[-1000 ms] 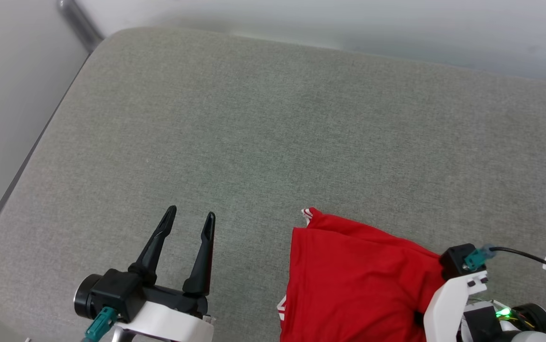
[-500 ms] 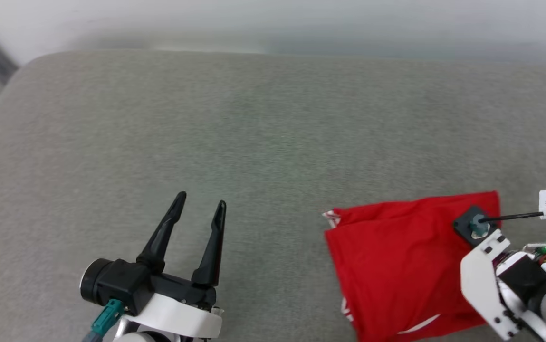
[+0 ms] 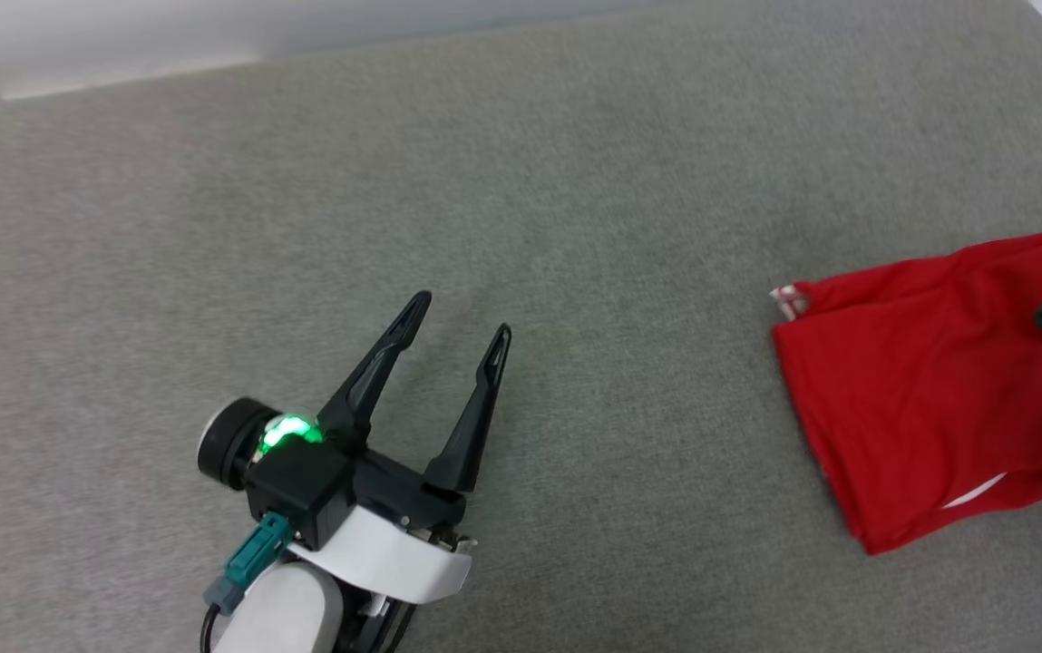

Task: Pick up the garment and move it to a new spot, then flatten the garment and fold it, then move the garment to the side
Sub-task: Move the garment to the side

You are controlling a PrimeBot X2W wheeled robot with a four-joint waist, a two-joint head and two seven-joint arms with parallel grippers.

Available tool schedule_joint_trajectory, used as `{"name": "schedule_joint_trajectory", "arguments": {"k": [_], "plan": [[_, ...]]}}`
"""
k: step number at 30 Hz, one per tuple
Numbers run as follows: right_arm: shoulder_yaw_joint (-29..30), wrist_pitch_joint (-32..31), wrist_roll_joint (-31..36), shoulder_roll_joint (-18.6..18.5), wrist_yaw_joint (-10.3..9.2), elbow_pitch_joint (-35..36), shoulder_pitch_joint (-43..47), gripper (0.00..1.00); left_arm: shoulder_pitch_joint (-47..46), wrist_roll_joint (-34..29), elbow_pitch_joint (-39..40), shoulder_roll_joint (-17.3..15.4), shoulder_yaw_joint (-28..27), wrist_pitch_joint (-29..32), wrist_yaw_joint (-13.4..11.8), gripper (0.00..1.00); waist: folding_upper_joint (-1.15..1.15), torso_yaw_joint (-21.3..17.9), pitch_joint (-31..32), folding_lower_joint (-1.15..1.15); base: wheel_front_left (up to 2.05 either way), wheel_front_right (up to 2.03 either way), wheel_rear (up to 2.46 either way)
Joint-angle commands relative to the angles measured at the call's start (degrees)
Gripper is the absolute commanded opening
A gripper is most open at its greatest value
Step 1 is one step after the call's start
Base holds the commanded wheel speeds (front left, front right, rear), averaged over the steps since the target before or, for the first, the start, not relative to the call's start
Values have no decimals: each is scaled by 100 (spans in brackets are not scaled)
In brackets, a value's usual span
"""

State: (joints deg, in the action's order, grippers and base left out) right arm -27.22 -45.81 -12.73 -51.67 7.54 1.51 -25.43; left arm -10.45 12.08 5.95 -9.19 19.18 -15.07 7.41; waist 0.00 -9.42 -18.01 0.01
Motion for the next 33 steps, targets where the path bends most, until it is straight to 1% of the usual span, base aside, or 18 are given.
{"name": "schedule_joint_trajectory", "arguments": {"k": [1,3,7,10,18,22,25,27,28,29,30,33], "plan": [[29,154,-30,-110,-9,-135,-179,0,-167,-43,32,-85,43,-13,6,100,0,-375,-457,-1,0,0,0],[69,389,20,-202,-9,-367,-294,0,-340,-57,62,-161,149,-12,6,100,0,-457,-650,-1,0,0,0],[245,844,117,-239,-10,-909,-467,0,-636,-85,132,-306,336,-12,6,100,0,-559,-1022,-1,0,0,0],[442,1201,207,-238,-10,-1338,-573,0,-854,-105,208,-412,449,-12,6,100,0,-560,-1311,-1,0,0,0],[1238,2038,599,1,-10,-2500,-815,0,-1231,-139,388,-644,578,-12,6,100,0,-498,-1888,-1,0,0,0],[1689,2273,791,260,-10,-3009,-1005,0,-1285,-113,503,-767,540,-12,6,100,0,-506,-2048,-1,0,0,0],[1762,2386,1046,342,-10,-3220,-1127,0,-1316,-91,536,-811,534,-12,6,100,0,-505,-2079,-1,0,0,0],[1782,2391,1082,395,-10,-3273,-1160,0,-1325,-86,534,-824,531,-12,6,100,0,-508,-2080,-1,0,0,0],[1809,2400,1091,470,-10,-3307,-1194,6,-1333,-87,529,-834,525,-12,6,100,0,-511,-2077,-1,0,0,0],[1864,2426,1121,546,-10,-3335,-1258,79,-1335,-89,519,-838,519,-12,6,100,0,-516,-2068,-1,0,0,0],[1880,2439,1167,603,-9,-3349,-1277,100,-1333,-83,505,-832,517,-12,6,100,0,-517,-2044,-1,0,0,0],[1928,2502,1297,721,-9,-3321,-1359,100,-1294,-64,437,-785,528,-12,6,100,0,-490,-1906,-1,0,0,0]]}}
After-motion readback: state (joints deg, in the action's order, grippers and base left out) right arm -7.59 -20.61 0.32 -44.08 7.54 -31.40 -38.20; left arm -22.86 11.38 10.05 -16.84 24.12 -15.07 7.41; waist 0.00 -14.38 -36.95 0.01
